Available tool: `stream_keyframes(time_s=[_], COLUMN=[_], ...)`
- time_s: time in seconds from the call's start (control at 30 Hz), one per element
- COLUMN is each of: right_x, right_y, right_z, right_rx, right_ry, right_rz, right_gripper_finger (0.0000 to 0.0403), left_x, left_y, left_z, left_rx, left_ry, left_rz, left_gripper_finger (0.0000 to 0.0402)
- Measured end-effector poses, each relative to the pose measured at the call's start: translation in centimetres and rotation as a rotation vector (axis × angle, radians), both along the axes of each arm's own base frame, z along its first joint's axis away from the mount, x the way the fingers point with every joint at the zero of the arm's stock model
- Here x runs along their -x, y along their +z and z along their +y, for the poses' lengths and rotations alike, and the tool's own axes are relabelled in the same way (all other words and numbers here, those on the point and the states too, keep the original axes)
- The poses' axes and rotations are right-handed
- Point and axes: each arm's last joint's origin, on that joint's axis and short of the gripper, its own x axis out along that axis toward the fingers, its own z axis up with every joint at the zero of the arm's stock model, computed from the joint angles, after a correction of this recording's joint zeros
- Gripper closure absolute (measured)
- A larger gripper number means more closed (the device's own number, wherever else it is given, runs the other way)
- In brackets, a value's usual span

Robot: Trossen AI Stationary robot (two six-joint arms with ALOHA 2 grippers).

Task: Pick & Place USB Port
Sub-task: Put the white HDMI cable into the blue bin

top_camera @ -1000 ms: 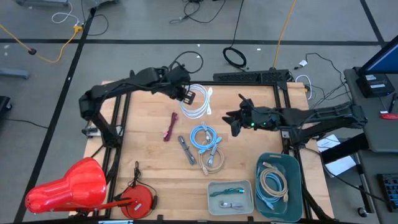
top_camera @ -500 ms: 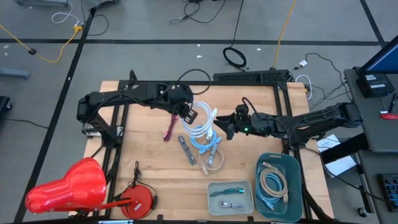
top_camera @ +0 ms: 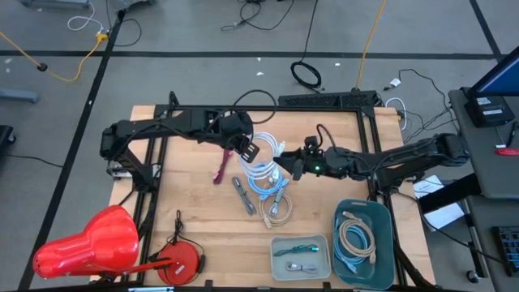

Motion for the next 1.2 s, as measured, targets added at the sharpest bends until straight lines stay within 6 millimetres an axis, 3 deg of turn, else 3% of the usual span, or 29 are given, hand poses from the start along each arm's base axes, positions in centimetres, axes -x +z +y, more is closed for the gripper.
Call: stream_keyframes(time_s=[0.17, 0.3, 0.43, 0.63, 0.87, 1.03, 1.2], right_x=[-1.0, -1.5, -1.8, -1.6, -1.6, -1.1, 1.0], right_y=[-0.4, -0.8, -1.2, -0.9, -0.8, 0.5, 2.7], right_z=[-0.1, 0.0, -0.1, -0.2, 0.2, 1.8, 4.2], right_rx=[-0.036, -0.074, -0.094, -0.100, -0.210, -0.386, -0.447], right_ry=[-0.004, 0.019, 0.055, 0.086, 0.190, 0.394, 0.543], right_rz=[-0.069, -0.081, -0.067, -0.074, -0.098, -0.179, -0.217], right_gripper_finger=[0.0154, 0.0167, 0.0219, 0.0337, 0.0358, 0.0370, 0.0371], left_x=[-0.5, -0.4, -0.4, -0.2, 2.3, 5.3, 7.0], left_y=[0.3, 0.2, 0.2, 0.3, 2.1, 4.4, 6.5], left_z=[-0.3, -0.6, -0.7, -0.6, -0.8, -1.1, -1.7], left_rx=[0.009, 0.003, -0.001, -0.010, -0.074, -0.132, -0.146], left_ry=[-0.022, -0.031, -0.037, -0.051, -0.034, 0.029, 0.027], left_rz=[-0.052, -0.039, -0.030, -0.023, -0.008, -0.034, -0.157], left_gripper_finger=[0.0363, 0.0364, 0.0364, 0.0353, 0.0269, 0.0259, 0.0258])
